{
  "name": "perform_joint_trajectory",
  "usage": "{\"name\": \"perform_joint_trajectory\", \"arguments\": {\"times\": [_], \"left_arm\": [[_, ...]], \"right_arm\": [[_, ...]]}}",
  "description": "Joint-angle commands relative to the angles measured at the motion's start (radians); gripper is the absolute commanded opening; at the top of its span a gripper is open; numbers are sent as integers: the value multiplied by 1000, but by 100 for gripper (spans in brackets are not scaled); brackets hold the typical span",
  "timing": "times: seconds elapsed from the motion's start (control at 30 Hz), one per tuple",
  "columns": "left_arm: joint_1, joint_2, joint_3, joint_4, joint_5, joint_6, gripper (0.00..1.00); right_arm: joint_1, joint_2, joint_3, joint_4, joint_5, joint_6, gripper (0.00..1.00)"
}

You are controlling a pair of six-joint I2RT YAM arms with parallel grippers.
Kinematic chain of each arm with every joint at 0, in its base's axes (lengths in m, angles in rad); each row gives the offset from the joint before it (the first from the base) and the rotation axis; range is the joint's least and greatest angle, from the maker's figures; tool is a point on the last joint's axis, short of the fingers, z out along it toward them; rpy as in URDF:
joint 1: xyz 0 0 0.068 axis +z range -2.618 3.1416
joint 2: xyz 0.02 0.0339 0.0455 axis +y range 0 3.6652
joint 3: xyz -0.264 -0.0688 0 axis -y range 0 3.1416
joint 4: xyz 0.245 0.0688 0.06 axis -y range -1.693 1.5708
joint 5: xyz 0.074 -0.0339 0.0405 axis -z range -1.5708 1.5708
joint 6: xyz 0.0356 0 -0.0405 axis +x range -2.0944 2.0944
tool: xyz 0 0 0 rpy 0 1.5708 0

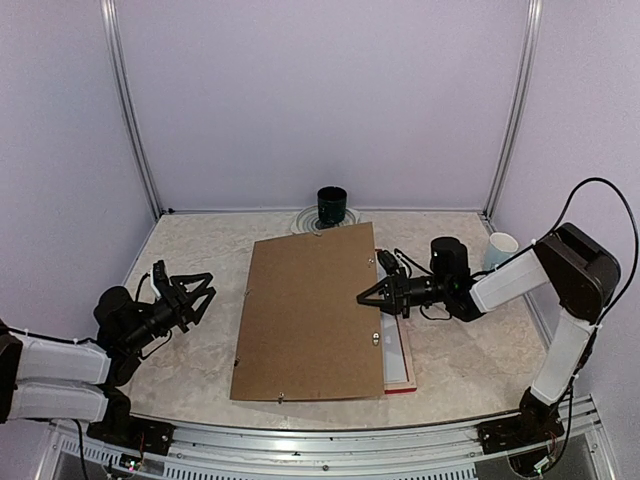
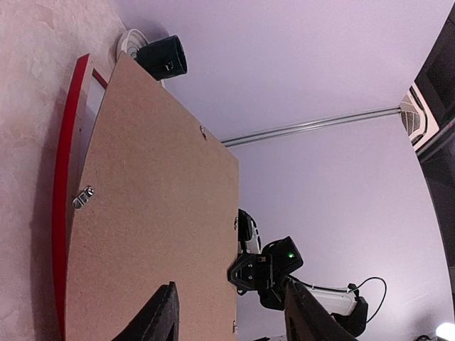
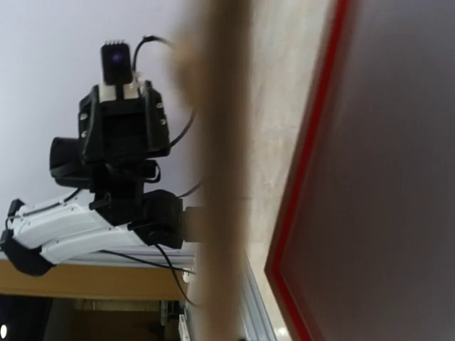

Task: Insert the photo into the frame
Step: Pass from the left arm to the right, then place the backboard on the frame body.

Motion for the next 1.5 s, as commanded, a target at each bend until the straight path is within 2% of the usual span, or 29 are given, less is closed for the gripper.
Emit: {"name": "perform_joint_trajectory", "arguments": {"times": [0.0,0.83,1.17,1.47], "left_arm": [[9,-11,3,17,-7,13,51],[7,-5,1,-46,-19,41,52],[5,10,6,-48,-18,45,52],[-6,3,26,-125,-20,84,52]], "right_arm": [[-34,-15,3,0,-36,-7,0],[-193,47,51,-263,-197,-226,0],[-208,86,131,-428,-182,-351,0],[-237,129,168,-469,-179,-379,0]]}}
